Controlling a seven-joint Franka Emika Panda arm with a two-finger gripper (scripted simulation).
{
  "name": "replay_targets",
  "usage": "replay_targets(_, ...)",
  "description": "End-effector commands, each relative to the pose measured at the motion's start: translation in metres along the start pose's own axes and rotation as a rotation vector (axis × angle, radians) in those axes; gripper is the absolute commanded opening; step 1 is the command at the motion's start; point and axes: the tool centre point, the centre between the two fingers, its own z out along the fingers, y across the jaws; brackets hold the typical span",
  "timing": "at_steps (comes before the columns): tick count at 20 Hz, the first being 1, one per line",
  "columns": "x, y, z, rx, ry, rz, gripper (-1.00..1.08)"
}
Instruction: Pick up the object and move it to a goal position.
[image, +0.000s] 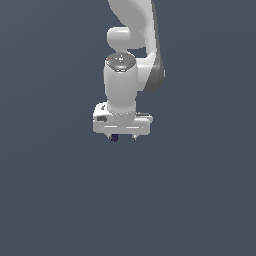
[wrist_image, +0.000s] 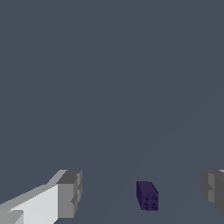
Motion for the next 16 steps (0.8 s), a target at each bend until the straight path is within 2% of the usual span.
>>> replay_targets(1, -0.004, 0.003, 0.006, 0.001, -0.004, 0.002, 1.0)
replay_targets(8, -0.031, 0.017, 0.036, 0.01, -0.02, 0.011, 1.0)
replay_targets(16, -0.082, 0.039, 0.082, 0.02, -0.046, 0.03, 1.0)
